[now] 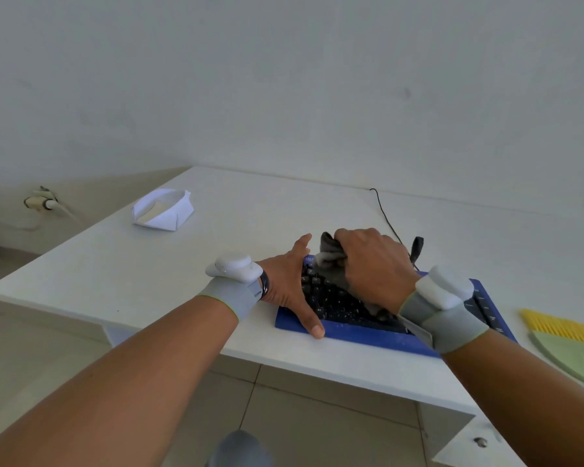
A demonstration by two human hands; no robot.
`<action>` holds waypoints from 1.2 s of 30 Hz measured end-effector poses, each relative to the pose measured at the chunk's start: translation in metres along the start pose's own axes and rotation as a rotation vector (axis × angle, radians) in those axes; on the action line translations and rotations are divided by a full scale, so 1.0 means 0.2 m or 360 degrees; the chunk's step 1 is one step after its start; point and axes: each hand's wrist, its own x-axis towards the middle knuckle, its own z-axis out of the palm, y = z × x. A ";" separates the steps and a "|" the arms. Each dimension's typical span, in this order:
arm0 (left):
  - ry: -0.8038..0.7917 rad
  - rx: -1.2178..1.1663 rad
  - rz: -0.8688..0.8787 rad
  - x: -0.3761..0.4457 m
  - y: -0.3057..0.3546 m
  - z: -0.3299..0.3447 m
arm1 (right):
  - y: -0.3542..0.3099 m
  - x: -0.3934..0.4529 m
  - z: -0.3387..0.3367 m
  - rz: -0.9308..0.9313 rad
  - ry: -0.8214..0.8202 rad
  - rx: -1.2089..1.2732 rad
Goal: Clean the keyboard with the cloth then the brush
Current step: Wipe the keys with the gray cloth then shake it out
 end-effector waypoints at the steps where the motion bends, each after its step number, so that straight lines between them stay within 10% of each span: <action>1: -0.0019 -0.0006 -0.0001 0.00 -0.01 0.00 | -0.04 -0.02 0.01 -0.0031 -0.0042 -0.0053; 36: -0.0024 -0.0041 -0.0125 -0.04 -0.09 -0.04 | -0.06 0.18 0.04 0.0276 -0.0099 0.0290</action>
